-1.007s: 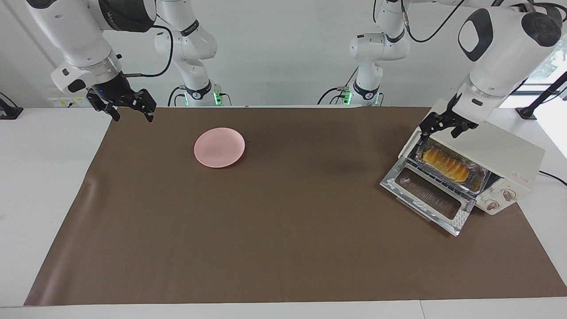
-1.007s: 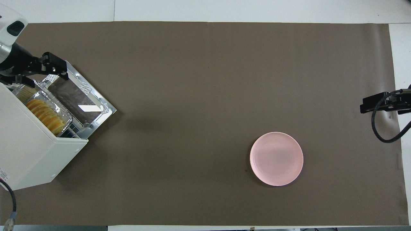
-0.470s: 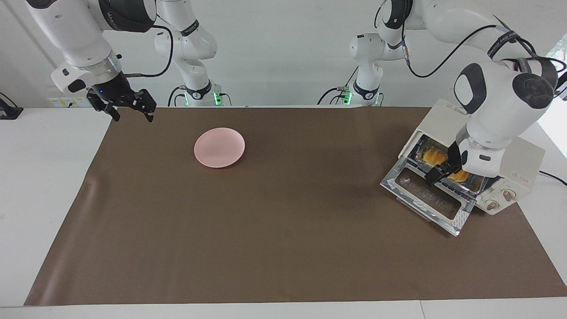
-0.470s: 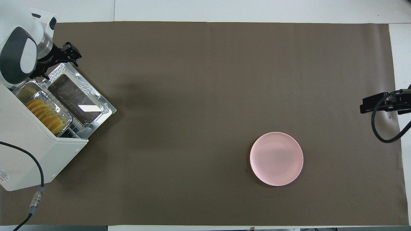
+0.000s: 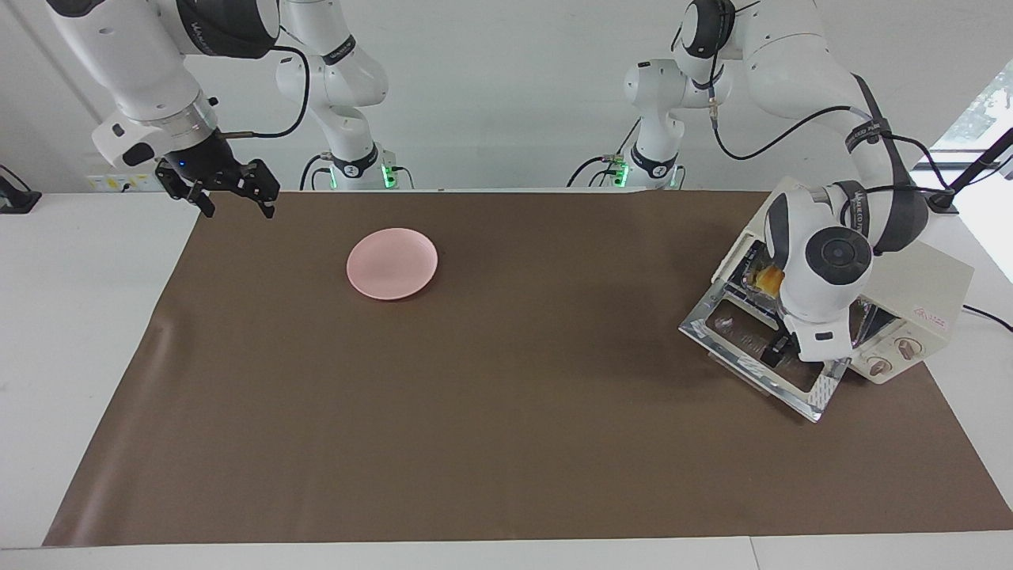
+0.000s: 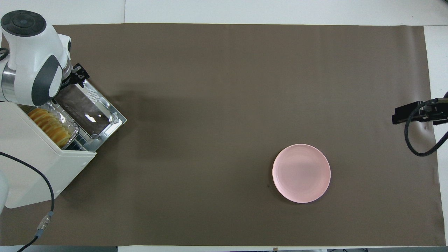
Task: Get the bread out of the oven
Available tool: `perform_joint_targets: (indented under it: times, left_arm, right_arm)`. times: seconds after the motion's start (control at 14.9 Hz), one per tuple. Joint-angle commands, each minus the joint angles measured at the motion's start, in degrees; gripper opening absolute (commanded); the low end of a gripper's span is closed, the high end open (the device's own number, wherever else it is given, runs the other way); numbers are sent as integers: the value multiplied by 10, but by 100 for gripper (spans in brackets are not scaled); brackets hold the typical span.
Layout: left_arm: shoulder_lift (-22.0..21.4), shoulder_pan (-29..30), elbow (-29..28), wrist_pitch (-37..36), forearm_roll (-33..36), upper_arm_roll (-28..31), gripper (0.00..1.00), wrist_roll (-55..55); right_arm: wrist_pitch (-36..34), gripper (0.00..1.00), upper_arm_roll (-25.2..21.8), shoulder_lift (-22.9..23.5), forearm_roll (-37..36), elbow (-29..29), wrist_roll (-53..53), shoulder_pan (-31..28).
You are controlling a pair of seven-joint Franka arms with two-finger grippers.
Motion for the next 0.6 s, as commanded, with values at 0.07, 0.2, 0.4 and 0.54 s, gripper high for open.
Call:
perform_joint_targets:
  times: [0.07,0.2,0.4,0.54]
  left_arm:
    - [-43,-3,-69,30,15,5,100,-24]
    - [-47,-2,-78,32,16,5,100,-23]
    - [-40,-1,-53,28,15,5,100,-19]
    - [-34,0,-31,19,16,5,100,-16]
  right_arm:
    - [1,100,3,-17,1,-22,-17,-5]
    - [1,100,3,-17,1,-22,-18,-5]
    - [0,100,3,-17,1,-23,-17,-5]
    - [-2,100,3,-17,1,-23,-18,-6]
